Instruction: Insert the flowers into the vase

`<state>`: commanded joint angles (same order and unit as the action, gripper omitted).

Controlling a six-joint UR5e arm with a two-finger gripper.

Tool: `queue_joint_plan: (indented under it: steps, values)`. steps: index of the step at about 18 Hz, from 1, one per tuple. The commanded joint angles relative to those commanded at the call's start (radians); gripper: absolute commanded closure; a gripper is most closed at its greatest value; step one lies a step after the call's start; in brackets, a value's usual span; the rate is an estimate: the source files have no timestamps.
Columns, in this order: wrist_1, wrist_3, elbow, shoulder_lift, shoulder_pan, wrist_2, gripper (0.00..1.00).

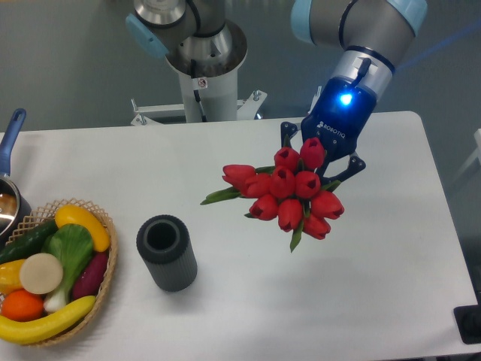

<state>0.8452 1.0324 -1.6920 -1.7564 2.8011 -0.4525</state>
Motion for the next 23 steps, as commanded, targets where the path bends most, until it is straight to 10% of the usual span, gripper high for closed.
queue_joint_plan:
  steps: [23]
  values:
    - [-0.051, 0.086, -0.052, -0.018, -0.156, 0.356, 0.78]
